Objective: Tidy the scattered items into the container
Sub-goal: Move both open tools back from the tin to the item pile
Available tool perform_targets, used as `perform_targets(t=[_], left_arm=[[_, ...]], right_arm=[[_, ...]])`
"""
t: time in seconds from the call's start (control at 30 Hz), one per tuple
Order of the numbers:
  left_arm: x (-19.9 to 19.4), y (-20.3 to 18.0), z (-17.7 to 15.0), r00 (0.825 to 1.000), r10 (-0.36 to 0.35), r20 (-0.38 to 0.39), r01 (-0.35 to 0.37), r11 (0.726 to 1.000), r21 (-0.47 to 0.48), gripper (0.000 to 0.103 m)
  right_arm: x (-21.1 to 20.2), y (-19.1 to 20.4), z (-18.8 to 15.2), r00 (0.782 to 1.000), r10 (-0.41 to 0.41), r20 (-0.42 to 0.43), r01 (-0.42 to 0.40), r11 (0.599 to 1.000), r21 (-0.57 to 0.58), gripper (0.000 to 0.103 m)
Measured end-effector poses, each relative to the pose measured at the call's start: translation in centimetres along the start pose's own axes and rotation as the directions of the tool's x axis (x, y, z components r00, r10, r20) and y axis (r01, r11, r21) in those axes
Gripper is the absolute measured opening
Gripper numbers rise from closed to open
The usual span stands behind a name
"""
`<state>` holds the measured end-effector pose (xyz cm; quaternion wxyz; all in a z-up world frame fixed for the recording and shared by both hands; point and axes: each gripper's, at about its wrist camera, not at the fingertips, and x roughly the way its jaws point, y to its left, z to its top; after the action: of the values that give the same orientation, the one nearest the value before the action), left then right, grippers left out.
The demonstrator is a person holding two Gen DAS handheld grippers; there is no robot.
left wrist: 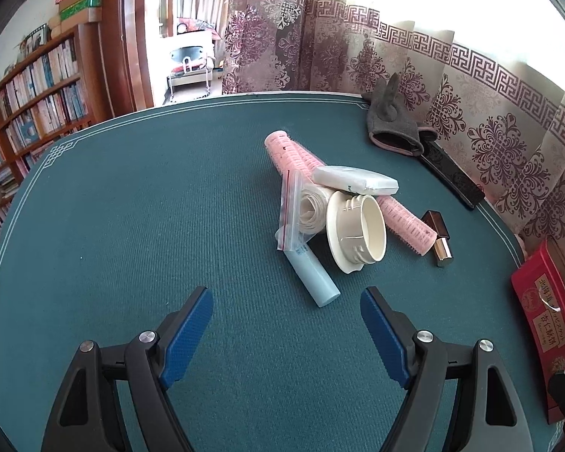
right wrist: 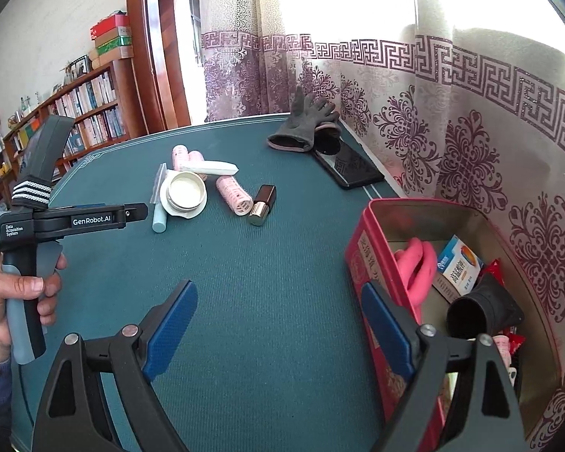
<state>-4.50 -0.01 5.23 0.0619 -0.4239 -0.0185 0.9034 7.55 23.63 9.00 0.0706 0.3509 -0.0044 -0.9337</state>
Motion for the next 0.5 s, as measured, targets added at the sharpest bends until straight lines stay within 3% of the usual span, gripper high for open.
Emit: perform_targets(t=[0.5], left_arm=[[0.8, 3.2, -0.5, 0.999, 0.045, -0.009, -0.046, 0.997, -0.058, 0.082]], right_arm=[[4.2, 2.5, 1.8, 0.993, 0.109, -0.039, -0.108, 0.994, 0.028, 0.091]])
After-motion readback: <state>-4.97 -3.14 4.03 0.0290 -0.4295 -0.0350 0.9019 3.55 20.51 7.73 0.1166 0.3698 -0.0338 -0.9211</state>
